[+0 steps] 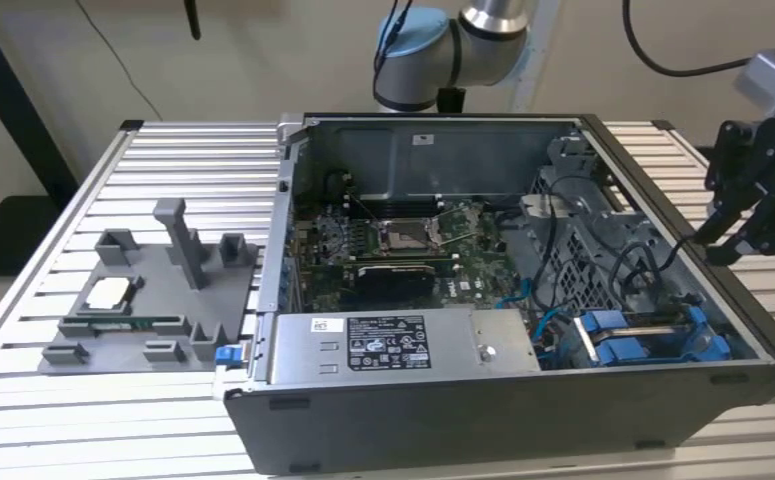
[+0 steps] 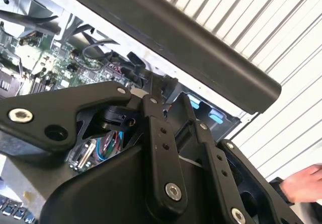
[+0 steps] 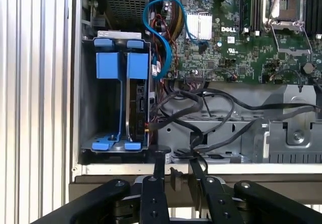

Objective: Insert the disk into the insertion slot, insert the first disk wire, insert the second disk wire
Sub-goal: 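Insert the second disk wire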

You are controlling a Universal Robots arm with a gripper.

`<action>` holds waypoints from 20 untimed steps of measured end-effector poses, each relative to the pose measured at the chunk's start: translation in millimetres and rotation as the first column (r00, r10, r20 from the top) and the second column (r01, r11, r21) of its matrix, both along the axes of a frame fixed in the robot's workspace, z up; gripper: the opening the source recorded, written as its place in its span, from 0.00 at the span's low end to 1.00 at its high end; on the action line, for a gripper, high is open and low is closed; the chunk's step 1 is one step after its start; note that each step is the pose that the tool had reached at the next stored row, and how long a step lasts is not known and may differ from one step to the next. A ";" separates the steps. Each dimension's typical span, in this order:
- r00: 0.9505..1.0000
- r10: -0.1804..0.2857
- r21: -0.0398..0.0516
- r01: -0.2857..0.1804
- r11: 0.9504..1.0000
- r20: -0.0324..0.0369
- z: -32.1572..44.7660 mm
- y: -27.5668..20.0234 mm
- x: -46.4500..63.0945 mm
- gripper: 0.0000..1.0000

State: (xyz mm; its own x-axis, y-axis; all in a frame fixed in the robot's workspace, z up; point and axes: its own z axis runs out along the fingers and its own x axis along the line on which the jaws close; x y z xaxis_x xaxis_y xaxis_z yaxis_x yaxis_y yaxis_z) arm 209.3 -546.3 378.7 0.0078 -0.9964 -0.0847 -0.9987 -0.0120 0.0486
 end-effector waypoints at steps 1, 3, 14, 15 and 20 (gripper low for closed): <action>1.000 0.000 0.000 0.000 1.000 0.000 0.0 0.2 1.1 0.33; 1.000 0.000 0.000 0.000 1.000 0.000 0.0 0.4 3.2 0.33; 1.000 0.000 0.000 0.000 1.000 0.000 0.0 0.8 9.8 0.24; 1.000 0.000 0.000 0.000 1.000 0.000 0.0 0.8 10.2 0.24; 1.000 0.000 0.000 0.000 1.000 0.000 0.0 0.1 11.0 0.24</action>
